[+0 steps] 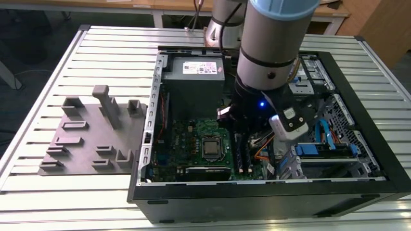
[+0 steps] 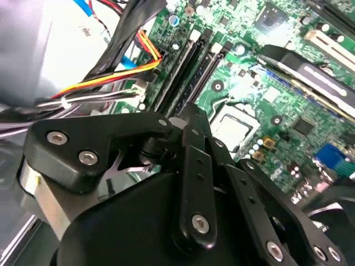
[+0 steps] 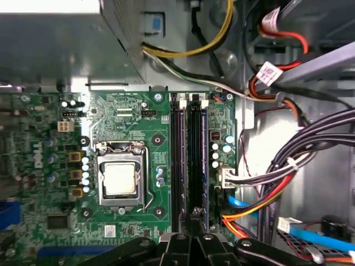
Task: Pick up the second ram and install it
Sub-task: 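Press down the second ram until it locks into place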
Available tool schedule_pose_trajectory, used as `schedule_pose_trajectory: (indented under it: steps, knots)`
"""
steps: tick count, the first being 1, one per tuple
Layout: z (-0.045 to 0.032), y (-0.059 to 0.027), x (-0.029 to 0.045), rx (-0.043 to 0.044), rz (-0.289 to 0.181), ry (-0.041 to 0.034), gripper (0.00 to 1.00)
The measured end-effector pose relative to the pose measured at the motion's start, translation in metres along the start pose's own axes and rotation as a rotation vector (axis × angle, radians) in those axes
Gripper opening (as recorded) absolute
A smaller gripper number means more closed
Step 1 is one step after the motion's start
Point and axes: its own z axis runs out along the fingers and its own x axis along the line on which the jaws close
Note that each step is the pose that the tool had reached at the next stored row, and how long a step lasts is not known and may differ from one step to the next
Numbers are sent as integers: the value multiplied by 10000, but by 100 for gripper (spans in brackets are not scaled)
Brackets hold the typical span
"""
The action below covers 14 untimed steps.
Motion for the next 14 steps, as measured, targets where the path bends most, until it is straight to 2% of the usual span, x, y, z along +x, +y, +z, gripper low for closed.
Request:
schedule_pose_trajectory:
  steps: [6,14]
  knots:
    - [-181,25,-7,-8,-1,0,11]
    - [-198,24,-7,-12,0,0,11]
